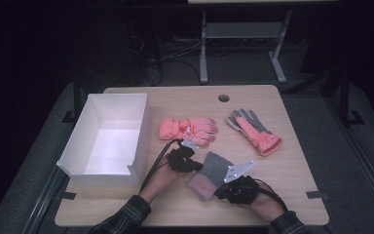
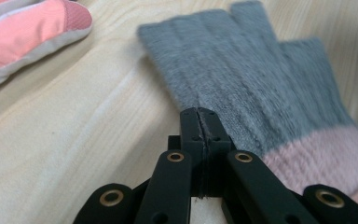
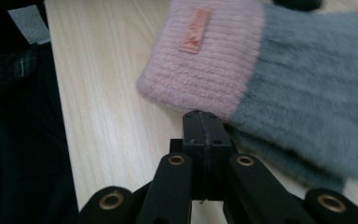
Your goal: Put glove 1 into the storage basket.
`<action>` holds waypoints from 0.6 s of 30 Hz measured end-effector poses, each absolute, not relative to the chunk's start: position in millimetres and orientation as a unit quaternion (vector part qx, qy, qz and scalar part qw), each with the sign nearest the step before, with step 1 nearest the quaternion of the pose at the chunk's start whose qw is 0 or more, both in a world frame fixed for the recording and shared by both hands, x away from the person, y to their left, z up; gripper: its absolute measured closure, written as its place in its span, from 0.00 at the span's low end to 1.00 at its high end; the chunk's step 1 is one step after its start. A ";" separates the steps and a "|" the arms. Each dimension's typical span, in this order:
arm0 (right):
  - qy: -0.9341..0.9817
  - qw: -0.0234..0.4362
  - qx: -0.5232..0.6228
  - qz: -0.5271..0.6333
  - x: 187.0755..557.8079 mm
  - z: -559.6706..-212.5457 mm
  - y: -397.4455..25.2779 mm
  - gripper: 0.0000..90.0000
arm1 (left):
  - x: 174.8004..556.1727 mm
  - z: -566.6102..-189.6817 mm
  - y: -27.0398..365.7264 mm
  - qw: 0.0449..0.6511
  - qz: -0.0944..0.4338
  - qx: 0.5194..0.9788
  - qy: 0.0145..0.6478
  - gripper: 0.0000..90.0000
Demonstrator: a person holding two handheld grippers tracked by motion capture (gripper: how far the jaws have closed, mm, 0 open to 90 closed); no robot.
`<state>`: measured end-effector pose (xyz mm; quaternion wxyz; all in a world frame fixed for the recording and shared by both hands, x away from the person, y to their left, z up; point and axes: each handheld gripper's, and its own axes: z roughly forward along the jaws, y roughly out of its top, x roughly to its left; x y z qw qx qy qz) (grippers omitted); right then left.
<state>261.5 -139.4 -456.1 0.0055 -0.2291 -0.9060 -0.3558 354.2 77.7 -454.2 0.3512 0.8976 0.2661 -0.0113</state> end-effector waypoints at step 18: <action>-0.902 0.006 -0.231 -0.365 260.0 -453.0 -132.6 0.88 | 358.9 -438.9 88.1 0.365 -0.021 0.893 0.261 0.83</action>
